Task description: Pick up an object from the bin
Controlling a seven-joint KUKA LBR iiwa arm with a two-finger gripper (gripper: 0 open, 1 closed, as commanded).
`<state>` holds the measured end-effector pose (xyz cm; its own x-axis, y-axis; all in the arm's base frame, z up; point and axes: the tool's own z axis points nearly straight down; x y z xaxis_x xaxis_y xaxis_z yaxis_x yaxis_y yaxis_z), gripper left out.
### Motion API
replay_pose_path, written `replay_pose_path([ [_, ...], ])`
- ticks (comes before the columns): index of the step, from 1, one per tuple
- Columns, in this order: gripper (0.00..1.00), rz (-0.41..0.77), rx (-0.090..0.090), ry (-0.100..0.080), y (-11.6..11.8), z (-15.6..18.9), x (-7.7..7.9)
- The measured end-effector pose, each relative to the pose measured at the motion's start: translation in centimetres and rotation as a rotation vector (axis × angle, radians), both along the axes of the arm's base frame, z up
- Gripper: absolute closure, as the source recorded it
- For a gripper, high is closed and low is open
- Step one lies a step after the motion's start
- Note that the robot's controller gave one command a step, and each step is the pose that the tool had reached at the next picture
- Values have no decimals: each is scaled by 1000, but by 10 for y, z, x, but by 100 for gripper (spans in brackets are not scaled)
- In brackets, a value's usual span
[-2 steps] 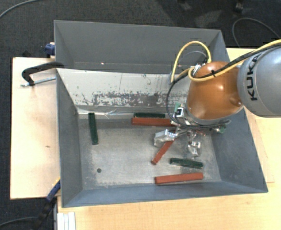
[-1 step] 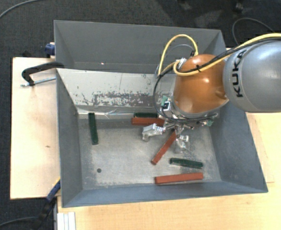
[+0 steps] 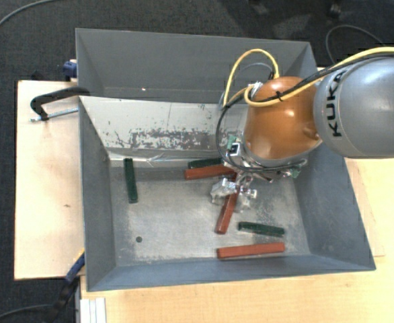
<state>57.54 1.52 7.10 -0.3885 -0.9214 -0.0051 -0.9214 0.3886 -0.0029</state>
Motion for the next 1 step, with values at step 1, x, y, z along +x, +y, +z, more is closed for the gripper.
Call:
replay_pose_path([
  [1, 100, -3, -1, -10, 1, 115, 3],
])
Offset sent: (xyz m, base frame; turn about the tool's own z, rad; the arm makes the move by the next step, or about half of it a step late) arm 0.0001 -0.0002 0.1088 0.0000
